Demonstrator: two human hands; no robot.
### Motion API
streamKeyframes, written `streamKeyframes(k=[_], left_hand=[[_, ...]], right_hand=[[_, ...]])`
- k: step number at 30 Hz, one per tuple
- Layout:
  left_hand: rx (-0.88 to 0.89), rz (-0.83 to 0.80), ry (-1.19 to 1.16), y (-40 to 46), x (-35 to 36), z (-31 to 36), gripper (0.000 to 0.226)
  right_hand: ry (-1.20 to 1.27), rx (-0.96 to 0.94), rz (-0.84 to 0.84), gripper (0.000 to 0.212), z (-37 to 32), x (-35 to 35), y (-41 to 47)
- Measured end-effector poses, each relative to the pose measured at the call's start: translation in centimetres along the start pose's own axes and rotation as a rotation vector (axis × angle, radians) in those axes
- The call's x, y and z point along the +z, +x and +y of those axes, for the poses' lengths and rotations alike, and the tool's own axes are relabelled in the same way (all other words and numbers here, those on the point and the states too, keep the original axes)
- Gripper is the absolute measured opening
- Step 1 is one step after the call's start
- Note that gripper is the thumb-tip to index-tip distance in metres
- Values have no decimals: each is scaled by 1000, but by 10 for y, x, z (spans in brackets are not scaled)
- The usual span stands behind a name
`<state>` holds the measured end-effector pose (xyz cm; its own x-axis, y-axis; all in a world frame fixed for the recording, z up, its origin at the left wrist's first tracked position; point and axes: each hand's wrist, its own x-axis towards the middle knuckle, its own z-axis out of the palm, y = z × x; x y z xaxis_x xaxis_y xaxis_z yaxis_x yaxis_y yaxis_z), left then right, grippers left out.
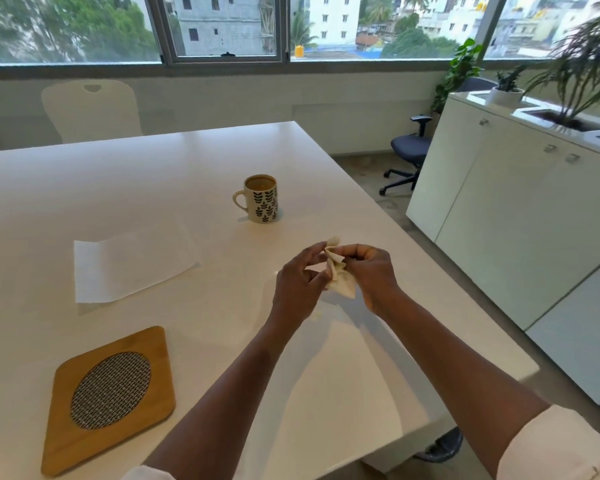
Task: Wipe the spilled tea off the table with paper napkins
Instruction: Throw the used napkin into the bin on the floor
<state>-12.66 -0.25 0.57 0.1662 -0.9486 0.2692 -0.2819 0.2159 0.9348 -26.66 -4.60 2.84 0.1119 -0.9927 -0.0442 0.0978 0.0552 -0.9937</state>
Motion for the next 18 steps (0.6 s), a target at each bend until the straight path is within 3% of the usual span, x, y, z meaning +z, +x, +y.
streamKeyframes(k=[11, 18], left_hand=[[-85, 117, 21, 14, 129, 27, 18], [-95, 214, 140, 25, 244, 51, 16]], right_hand=[[-192, 77, -203, 18, -12, -144, 18], [-266, 9, -126, 18, -21, -244, 36]])
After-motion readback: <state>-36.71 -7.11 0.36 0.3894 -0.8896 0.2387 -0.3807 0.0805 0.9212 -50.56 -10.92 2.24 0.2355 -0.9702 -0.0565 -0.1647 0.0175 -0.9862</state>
